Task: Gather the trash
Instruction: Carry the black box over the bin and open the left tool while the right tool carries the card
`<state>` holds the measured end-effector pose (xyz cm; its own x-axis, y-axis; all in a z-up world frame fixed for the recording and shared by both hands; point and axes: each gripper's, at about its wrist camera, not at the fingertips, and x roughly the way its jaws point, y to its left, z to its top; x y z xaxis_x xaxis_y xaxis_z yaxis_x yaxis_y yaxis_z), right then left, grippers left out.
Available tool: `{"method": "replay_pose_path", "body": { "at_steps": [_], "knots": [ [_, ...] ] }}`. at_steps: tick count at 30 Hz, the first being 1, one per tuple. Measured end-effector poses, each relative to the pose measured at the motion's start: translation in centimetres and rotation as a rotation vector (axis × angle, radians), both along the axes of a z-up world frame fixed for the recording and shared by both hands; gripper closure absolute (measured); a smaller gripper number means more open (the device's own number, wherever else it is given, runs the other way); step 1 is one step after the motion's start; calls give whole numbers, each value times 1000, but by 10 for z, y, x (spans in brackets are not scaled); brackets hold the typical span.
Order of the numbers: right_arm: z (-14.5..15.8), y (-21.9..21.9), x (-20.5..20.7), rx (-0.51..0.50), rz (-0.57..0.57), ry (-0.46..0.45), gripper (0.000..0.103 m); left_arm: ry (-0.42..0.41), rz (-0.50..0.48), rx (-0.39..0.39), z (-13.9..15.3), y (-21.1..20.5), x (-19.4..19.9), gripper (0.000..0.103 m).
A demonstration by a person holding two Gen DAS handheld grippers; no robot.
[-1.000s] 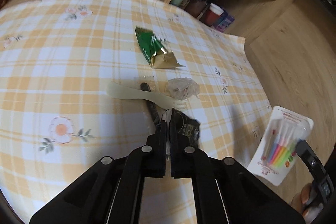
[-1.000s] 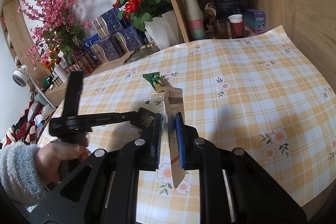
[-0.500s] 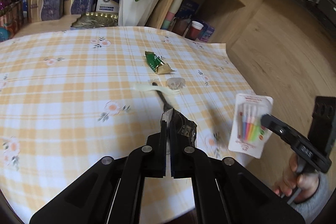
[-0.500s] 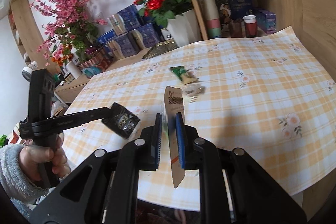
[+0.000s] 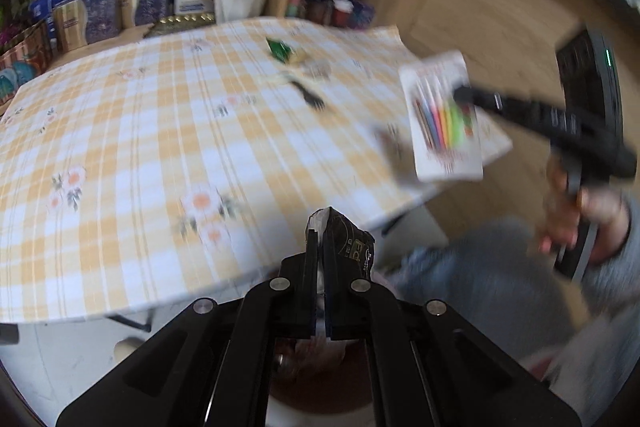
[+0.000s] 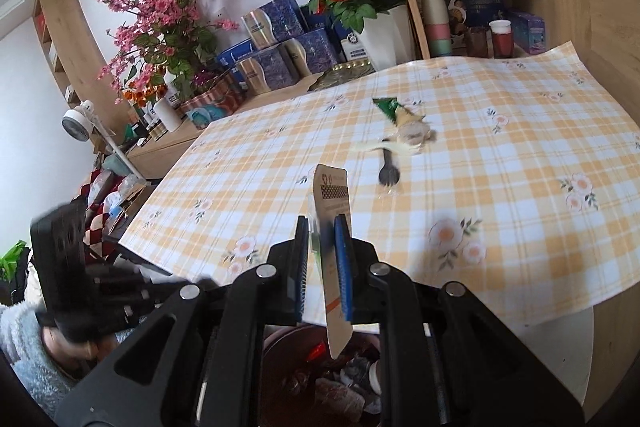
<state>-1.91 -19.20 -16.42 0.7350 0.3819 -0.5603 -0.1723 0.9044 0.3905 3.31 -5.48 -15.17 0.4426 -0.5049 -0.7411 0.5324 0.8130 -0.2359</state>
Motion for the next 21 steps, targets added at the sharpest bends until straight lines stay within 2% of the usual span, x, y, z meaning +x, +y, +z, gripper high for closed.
{"method": "replay_pose_path", "body": {
  "at_steps": [6,13,15,17,21],
  "knots": [
    [-11,5,-9,5,3,31,86,49,-38,83,-43,-11,-20,100],
    [-17,9,-20,8,20,47,86,117,-21,108,-75,-10,-16,99],
    [-18,10,-23,11,28,52,86,129,-9,95,-76,-6,-16,91],
    [-20,12,-26,16,40,60,86,113,22,63,-70,1,-15,50],
    [-25,20,-32,14,85,75,86,20,95,30,-47,14,-16,32]
  ]
}}
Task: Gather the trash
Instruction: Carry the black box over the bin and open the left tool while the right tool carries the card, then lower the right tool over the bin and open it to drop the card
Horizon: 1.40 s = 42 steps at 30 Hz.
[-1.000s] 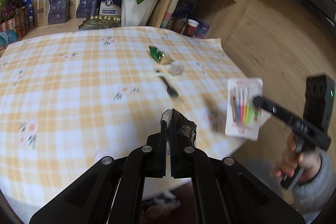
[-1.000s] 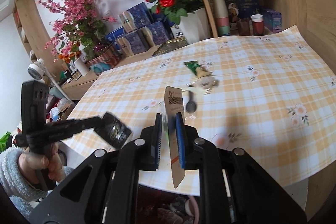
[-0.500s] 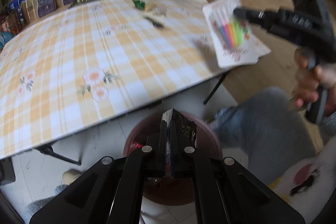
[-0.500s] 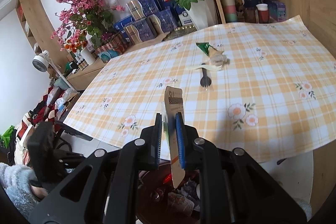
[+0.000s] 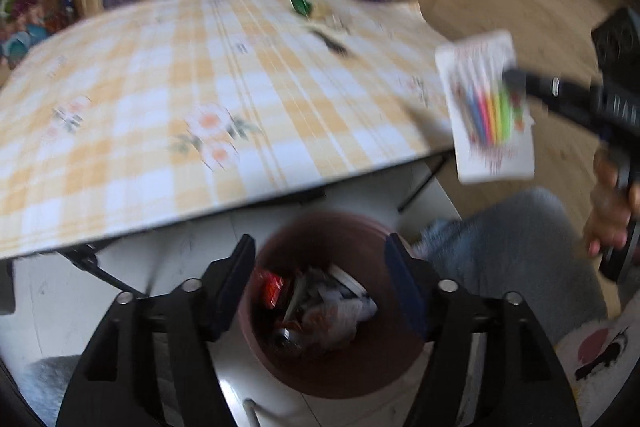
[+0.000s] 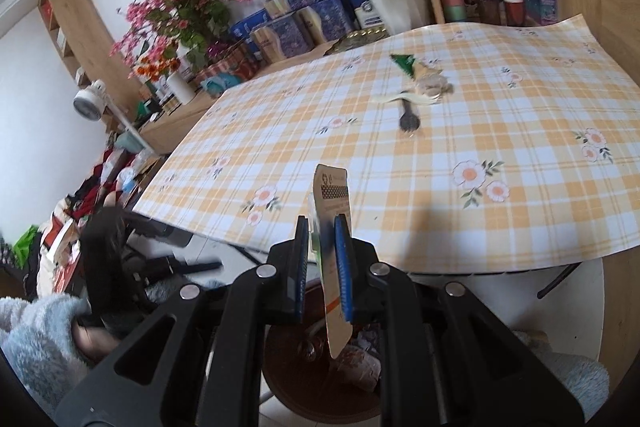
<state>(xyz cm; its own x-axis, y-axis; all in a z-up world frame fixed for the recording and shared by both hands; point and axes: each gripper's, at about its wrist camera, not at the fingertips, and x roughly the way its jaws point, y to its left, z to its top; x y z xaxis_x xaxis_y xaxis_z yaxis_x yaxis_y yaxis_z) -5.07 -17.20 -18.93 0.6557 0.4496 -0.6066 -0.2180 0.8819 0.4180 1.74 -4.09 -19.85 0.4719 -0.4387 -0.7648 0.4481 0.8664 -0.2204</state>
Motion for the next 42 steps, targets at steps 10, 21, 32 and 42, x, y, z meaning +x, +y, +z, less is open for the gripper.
{"method": "replay_pose_path", "body": {
  "at_steps": [10,21,32,42],
  "knots": [
    [-32,49,-11,-57,212,111,86,-161,182,-23,52,32,-7,8],
    [-109,91,3,-211,344,311,86,-183,288,-28,65,64,-5,7],
    [-143,91,22,-274,282,419,85,-159,305,-26,58,67,0,6],
    [-105,67,22,-235,203,323,18,-170,293,-21,62,63,6,6]
  ]
}}
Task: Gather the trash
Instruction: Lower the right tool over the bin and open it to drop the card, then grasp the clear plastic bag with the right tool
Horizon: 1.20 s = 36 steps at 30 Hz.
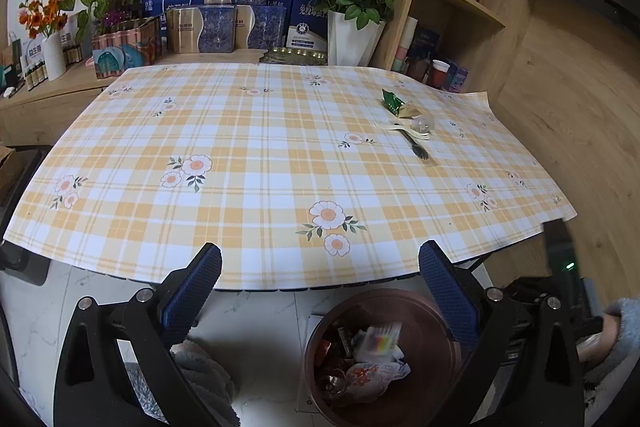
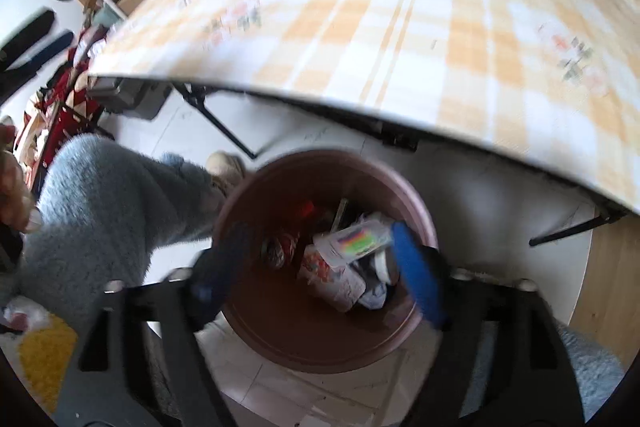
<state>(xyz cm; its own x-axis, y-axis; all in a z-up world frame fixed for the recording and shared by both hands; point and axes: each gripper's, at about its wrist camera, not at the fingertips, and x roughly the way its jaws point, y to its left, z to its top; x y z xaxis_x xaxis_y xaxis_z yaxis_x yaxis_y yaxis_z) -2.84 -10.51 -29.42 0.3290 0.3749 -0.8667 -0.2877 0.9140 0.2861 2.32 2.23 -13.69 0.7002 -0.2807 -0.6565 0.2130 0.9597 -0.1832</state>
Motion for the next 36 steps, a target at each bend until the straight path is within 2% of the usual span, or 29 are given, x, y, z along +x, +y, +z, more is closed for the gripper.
{"method": "replay_pose_path", "body": {
  "at_steps": [2,5,10,16,24,32,36],
  "knots": [
    [16,-8,1,10,-19,-44,10,-2,-2,2,2,-1,3,6],
    [37,-20,4,13,-51,-99,6,-7,-10,4,6,-4,7,6],
    [72,-47,13,15,-133,-187,6,-45,-24,29,15,-13,15,6],
    [99,-77,24,-5,-233,-272,6,-83,-51,39,26,-24,27,6],
    [109,-108,41,-51,-307,-309,6,-138,-63,59,37,-38,45,6],
    [109,-131,67,-101,-315,-340,6,-153,-51,47,42,-43,72,6],
    [106,-137,93,-125,-290,-309,6,-142,-45,50,39,-47,92,6]
  ]
}}
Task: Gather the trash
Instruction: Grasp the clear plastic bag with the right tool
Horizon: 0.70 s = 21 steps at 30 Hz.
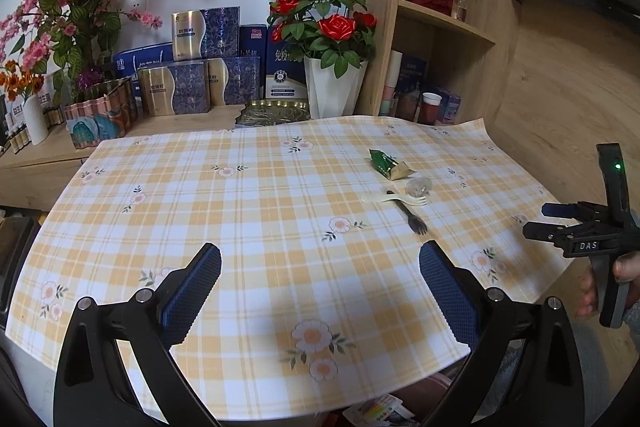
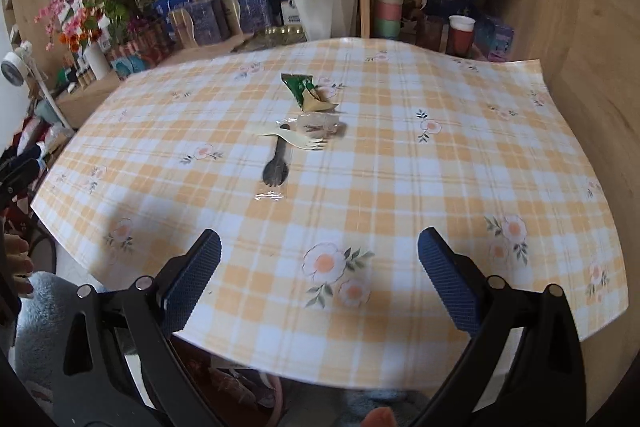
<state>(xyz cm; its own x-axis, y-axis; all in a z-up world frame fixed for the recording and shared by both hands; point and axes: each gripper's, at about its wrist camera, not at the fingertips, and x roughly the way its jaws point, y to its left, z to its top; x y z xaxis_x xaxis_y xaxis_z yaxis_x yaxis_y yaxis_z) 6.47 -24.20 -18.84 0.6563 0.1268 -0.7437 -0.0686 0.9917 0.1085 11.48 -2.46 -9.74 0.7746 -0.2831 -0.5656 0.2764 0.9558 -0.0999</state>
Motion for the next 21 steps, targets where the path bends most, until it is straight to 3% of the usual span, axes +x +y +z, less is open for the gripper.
{"method": "replay_pose_path", "body": {
  "at_steps": [10,12,21],
  "knots": [
    [-23,-4,99,39,2,24,8,84,18,-20,-18,-9,58,6],
    [-33,1,123,45,3,36,18,109,28,-30,-23,-10,69,6],
    [-69,17,196,75,0,132,32,187,32,-91,-38,-21,120,6]
  ]
}}
